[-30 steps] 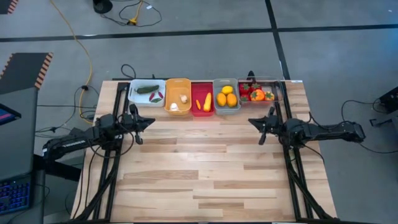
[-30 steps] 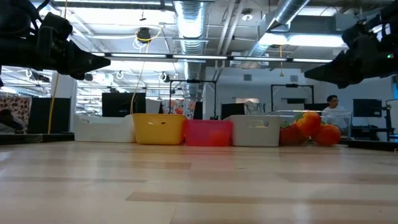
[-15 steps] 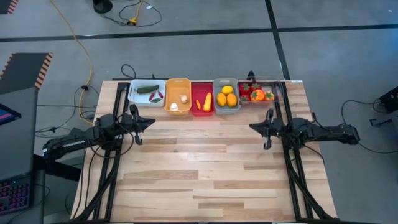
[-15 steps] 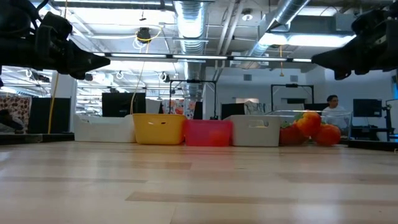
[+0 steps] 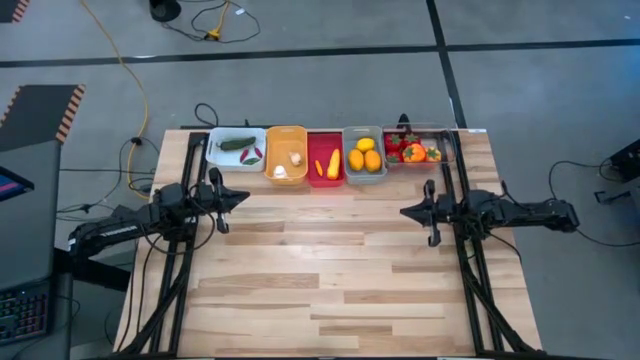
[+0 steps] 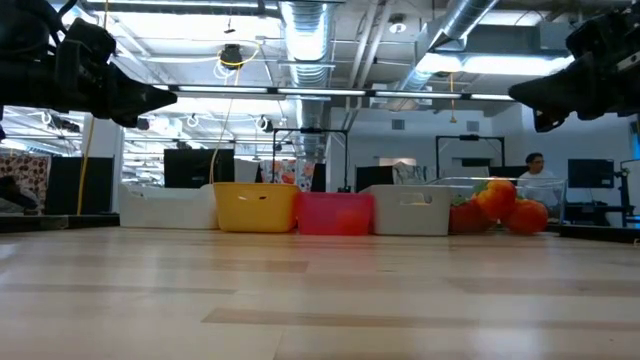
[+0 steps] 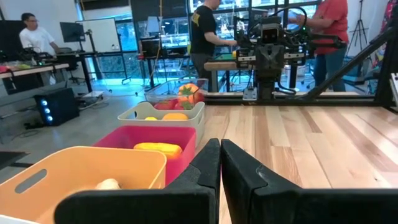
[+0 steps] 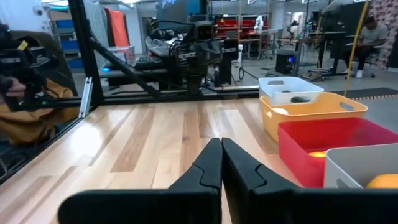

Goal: Sort produce into baskets
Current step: Return to Home Position

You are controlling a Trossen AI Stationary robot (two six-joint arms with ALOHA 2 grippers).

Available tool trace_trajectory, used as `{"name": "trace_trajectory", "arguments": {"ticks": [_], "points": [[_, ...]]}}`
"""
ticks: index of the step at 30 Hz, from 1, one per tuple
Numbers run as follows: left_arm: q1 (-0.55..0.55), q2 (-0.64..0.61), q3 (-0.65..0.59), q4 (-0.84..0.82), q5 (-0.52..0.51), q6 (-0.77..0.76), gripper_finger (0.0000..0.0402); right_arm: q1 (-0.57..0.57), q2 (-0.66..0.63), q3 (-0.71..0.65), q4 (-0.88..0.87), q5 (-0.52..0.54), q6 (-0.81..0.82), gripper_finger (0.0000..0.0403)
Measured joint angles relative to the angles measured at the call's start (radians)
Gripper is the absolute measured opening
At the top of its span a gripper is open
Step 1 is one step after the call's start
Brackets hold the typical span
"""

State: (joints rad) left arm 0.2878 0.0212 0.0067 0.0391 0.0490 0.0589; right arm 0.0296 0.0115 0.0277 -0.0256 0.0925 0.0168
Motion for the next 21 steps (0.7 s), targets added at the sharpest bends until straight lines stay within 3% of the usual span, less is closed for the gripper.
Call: {"name": "trace_trajectory", "arguments": {"ticks": [21], "points": [[0.000,0.000,0.000,-0.005,-0.036,-0.003,0.0000,0.000,0.029,-0.001,-0.001,-0.012,-0.017,0.0033]]}}
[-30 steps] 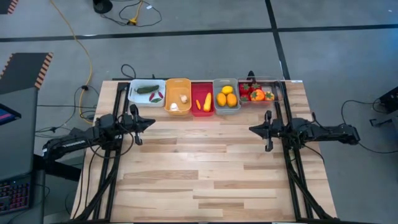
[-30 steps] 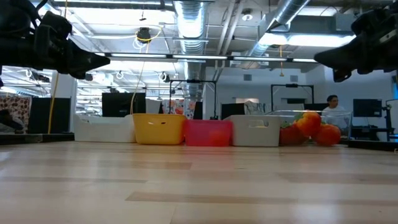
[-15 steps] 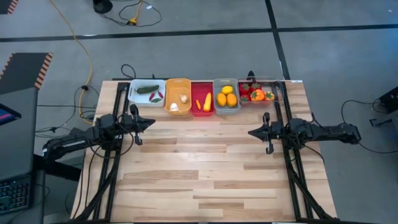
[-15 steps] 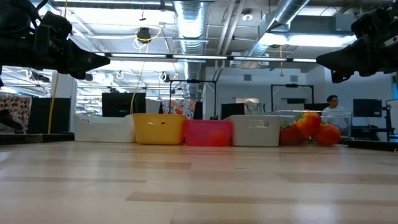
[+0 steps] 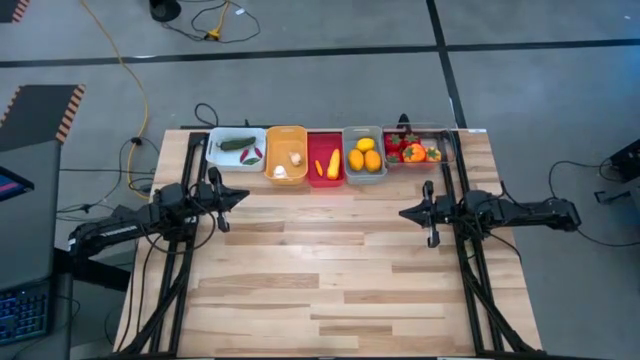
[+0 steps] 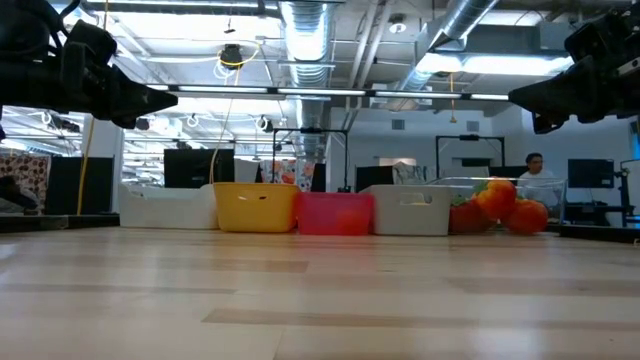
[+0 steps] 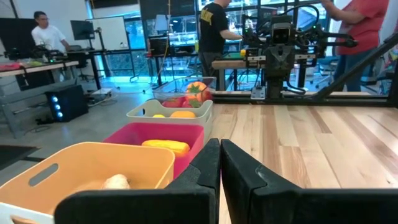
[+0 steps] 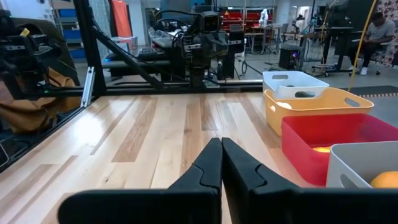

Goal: Sort produce into baskets
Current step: Return to Home Position

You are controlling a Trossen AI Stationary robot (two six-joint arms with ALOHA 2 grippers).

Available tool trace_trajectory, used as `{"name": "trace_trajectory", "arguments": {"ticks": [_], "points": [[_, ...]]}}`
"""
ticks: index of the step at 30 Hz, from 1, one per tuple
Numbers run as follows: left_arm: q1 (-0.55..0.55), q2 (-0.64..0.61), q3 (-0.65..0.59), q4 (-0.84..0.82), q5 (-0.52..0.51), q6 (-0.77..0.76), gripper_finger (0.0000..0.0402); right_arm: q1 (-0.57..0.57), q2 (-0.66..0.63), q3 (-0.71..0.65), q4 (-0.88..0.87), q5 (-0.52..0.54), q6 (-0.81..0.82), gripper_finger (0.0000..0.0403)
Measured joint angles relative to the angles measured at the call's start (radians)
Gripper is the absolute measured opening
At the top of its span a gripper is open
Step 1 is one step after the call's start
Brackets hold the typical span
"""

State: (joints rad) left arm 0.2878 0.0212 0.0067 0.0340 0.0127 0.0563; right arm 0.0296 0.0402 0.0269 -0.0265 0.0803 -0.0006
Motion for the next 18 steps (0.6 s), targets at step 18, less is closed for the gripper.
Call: {"name": "trace_trajectory", "arguments": {"ticks": [18], "points": [[0.000,0.000,0.000,-0.001,-0.001,0.000,0.0000,0.000,0.000,0.000,0.000,0.001,0.001,0.0036]]}}
